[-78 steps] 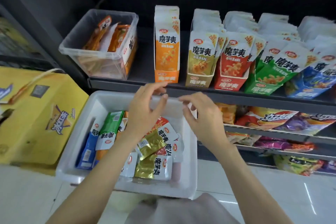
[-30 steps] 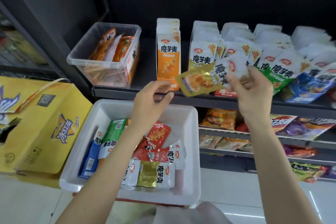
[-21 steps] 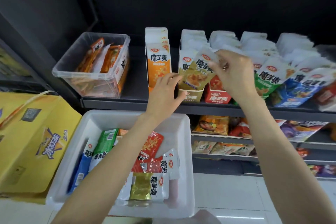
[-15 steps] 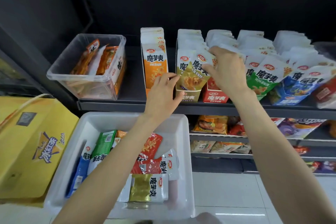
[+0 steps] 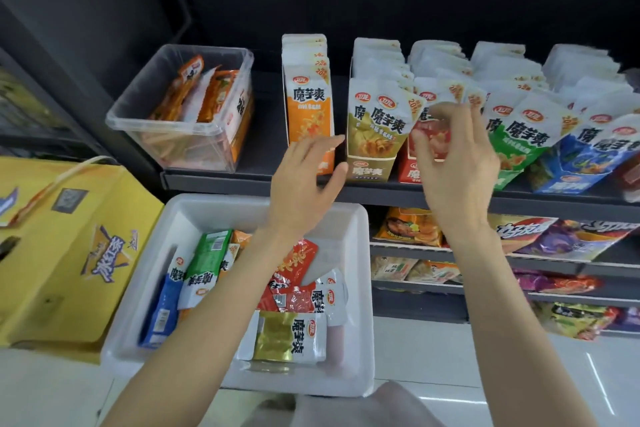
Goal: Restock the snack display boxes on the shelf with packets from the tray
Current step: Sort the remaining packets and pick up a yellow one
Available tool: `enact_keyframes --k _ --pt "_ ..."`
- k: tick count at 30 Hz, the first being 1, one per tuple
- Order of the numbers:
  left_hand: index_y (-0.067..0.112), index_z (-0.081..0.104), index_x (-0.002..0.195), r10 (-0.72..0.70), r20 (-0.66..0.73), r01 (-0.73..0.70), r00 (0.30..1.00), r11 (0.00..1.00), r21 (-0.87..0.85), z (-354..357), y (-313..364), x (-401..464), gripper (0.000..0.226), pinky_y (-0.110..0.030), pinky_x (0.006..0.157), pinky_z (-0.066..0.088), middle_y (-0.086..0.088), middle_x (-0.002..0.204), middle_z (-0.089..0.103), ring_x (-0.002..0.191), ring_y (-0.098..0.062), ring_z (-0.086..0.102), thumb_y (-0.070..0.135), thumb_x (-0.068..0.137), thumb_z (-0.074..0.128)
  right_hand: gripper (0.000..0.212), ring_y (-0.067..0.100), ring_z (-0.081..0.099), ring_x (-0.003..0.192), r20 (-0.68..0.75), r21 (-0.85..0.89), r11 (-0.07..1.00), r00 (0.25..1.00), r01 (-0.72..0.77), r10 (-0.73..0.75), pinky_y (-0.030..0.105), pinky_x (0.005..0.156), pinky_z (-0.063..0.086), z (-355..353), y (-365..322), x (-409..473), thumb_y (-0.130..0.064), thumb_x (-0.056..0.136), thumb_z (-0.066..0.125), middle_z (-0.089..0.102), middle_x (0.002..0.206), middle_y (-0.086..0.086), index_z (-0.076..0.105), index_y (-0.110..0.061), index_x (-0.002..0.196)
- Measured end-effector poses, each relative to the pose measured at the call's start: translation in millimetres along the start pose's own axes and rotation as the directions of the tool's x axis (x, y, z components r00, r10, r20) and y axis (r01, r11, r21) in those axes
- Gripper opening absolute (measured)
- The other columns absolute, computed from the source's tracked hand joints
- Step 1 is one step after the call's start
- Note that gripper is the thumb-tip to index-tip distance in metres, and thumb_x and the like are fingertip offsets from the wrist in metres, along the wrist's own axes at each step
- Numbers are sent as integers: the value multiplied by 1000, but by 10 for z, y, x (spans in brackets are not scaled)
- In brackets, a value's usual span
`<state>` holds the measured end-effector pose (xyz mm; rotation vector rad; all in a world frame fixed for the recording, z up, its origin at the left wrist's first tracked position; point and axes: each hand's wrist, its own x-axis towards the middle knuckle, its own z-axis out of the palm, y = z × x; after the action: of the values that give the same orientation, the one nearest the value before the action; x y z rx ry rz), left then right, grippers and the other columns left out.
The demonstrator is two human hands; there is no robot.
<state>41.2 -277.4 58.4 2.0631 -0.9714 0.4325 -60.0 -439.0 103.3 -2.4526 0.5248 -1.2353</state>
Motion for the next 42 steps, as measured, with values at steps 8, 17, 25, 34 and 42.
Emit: enact_keyframes --k 8,17,25,34,42 --pt "9 67 98 -147 140 144 979 989 37 -560 -601 -1103 32 -21 77 43 5 86 65 81 -8 56 33 85 51 16 6 61 89 762 270 958 631 -99 -149 30 83 53 478 -337 -1002 -17 90 62 67 102 -6 67 -18 105" --pt "23 55 126 -301 800 -79 520 915 395 -482 -988 -1689 74 -35 104 34 3 124 52 120 -21 41 71 71 55 52 27 45 104 973 225 827 -68 516 -222 36 79 41 1135 -550 -1669 -45 74 73 52 111 6 55 -16 113" --pt "28 58 120 -311 841 -63 443 925 375 -325 -969 -1582 51 -31 91 37 4 120 60 112 -17 51 53 77 67 23 30 58 82 984 176 867 -53 466 -172 35 67 45 1221 -561 -1658 -25 83 63 62 82 9 52 -11 69" --pt "25 61 121 -244 613 78 752 956 284 -277 -1000 -1530 43 -37 90 50 2 129 55 115 -21 56 34 80 72 16 23 54 106 892 -18 950 434 311 -125 34 94 39 1179 -329 -1421 -16 91 55 63 110 1 67 -19 100" --pt "17 68 91 145 -165 -128 975 986 109 -534 -715 -1274 11 -19 58 44 -3 79 67 71 -12 56 26 90 64 21 14 67 78 643 245 719 664 -651 382 23 66 53 551 -478 -1075 -39 93 56 62 100 -5 54 -21 102"
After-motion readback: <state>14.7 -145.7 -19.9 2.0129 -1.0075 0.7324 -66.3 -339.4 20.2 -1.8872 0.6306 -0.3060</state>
